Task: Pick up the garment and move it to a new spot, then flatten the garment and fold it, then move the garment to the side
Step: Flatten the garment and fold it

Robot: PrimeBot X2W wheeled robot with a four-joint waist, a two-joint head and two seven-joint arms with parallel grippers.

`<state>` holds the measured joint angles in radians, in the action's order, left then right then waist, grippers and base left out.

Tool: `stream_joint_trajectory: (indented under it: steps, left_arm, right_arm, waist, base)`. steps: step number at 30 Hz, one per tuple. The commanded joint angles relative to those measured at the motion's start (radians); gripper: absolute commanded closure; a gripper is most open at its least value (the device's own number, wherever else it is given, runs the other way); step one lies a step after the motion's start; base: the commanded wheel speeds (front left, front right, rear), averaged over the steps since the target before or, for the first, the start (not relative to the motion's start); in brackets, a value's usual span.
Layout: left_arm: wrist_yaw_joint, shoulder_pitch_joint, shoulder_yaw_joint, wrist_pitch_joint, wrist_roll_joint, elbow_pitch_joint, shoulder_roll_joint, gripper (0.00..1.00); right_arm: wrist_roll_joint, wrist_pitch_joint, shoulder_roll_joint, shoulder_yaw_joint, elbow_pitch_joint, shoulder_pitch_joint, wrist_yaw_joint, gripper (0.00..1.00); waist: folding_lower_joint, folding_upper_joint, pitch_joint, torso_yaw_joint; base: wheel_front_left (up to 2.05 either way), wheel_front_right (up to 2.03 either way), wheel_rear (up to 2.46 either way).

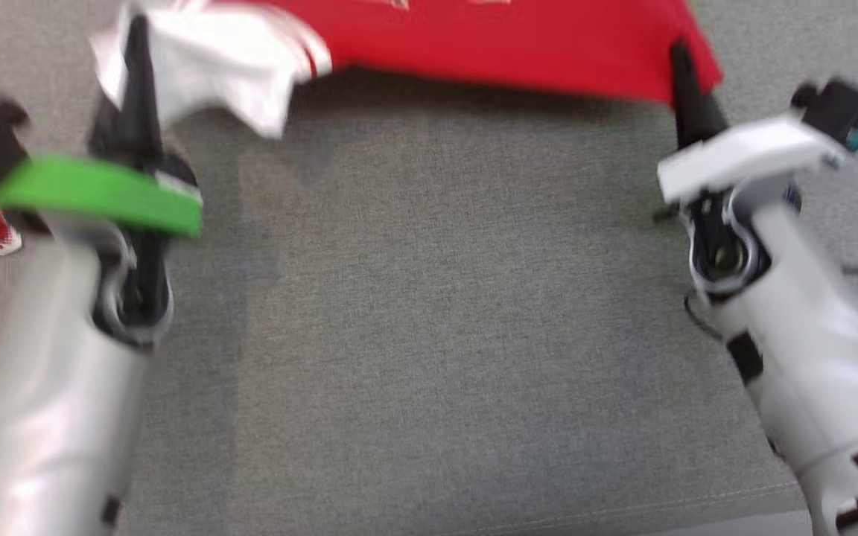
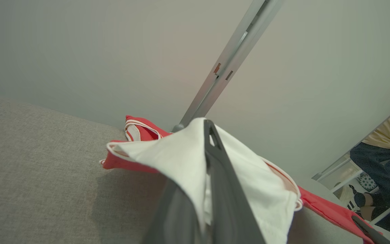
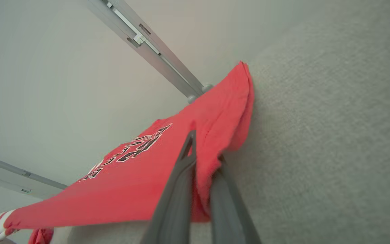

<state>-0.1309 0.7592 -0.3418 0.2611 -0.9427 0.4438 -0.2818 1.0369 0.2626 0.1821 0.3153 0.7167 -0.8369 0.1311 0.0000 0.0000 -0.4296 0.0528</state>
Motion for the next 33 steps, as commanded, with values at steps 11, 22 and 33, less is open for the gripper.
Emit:
stream_joint_trajectory:
  steps: [11,22,33]
  left_arm:
    - [0.001,-0.564,0.131,0.005,0.141,-0.158,0.125,1.00]
    - [0.038,-0.860,0.085,-0.020,0.177,-0.292,0.140,1.00]
    - [0.039,-0.803,0.067,-0.070,0.174,-0.316,0.119,1.00]
  right_arm:
    - [0.104,0.003,0.080,0.038,-0.116,0.465,-0.002,1.00]
    - [0.108,-0.024,0.135,-0.008,-0.263,0.771,-0.001,1.00]
    - [0.076,-0.107,0.082,-0.093,-0.347,0.777,-0.001,1.00]
  waist:
    - [0.0000,0.0000,0.186,-0.040]
    - [0.0000,0.0000,0.283,-0.057]
    - [0.0000,0.0000,0.262,-0.039]
  base:
    - [0.00,0.00,0.00]
    - [0.00,0.00,0.00]
    - [0.00,0.00,0.00]
